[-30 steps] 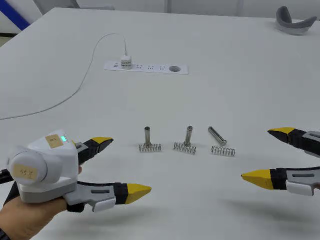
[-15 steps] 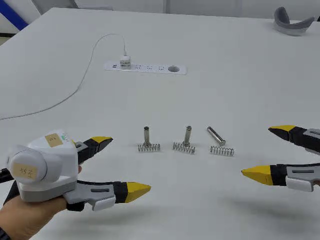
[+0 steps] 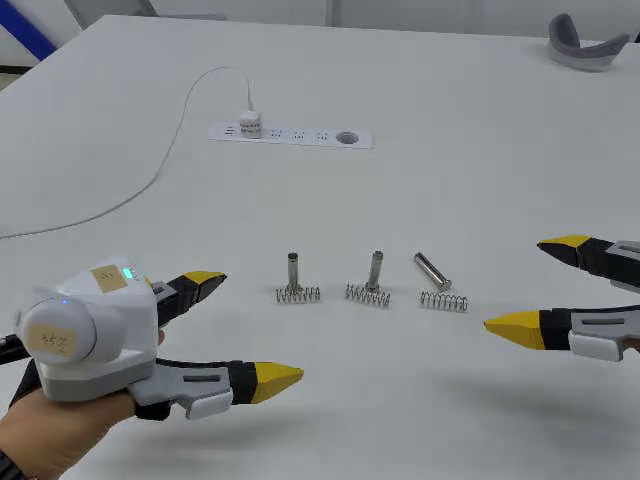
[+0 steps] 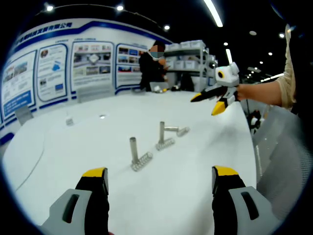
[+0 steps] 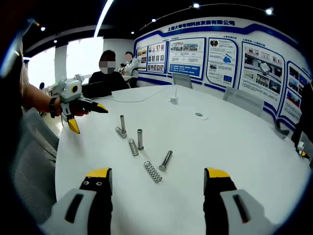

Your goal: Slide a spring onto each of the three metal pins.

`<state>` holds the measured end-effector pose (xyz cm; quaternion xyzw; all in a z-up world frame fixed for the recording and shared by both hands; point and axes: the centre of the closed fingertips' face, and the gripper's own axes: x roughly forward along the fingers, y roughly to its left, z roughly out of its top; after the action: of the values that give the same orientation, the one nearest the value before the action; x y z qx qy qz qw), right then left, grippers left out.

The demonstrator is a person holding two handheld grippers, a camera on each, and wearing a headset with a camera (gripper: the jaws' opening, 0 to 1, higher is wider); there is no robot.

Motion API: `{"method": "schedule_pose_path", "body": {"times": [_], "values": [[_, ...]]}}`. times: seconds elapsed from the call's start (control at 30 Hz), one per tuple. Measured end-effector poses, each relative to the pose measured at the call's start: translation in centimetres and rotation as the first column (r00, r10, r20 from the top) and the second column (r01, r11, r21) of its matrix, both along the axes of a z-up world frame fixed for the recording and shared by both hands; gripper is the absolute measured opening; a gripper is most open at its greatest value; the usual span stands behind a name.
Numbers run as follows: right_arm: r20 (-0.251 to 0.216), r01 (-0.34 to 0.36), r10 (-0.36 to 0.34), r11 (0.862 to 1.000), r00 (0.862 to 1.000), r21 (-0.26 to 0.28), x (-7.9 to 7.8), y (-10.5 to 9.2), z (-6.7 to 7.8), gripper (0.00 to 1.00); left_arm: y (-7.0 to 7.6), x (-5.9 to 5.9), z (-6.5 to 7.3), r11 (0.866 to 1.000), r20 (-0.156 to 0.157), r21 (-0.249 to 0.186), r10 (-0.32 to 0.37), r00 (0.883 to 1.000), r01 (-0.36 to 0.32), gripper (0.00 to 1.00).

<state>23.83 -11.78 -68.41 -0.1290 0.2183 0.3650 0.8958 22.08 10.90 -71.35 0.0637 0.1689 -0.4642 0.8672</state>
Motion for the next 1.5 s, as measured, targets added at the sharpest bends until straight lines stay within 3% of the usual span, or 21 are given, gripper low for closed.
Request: {"method": "schedule_pose_path", "body": {"times": [0.37,0.67,1.1,1.37,1.5], "values": [[-0.004,0.014,-0.014,0.999,1.000,-0.047,2.6,0.7,0.4,0.69,0.0,0.0,0.1,1.000,0.002,-0.002,0.003,1.000,-0.003,0.88],[-0.037,0.057,-0.059,0.997,0.998,-0.055,5.1,1.7,0.3,0.58,-0.1,0.0,0.2,1.000,0.004,-0.005,0.002,1.000,-0.002,0.88],[-0.117,0.078,-0.091,0.991,0.989,-0.112,7.3,3.3,-1.8,0.43,-0.1,0.0,0.3,1.000,-0.003,-0.014,0.004,1.000,-0.005,0.87],[-0.177,0.106,-0.138,0.978,0.975,-0.178,8.3,3.8,-4.4,0.37,0.0,0.0,0.4,1.000,-0.003,-0.013,0.007,1.000,-0.007,0.87],[-0.190,0.111,-0.147,0.975,0.971,-0.191,8.5,4.3,-5.0,0.31,-0.1,0.0,0.4,1.000,-0.003,-0.014,0.007,1.000,-0.007,0.87]]}}
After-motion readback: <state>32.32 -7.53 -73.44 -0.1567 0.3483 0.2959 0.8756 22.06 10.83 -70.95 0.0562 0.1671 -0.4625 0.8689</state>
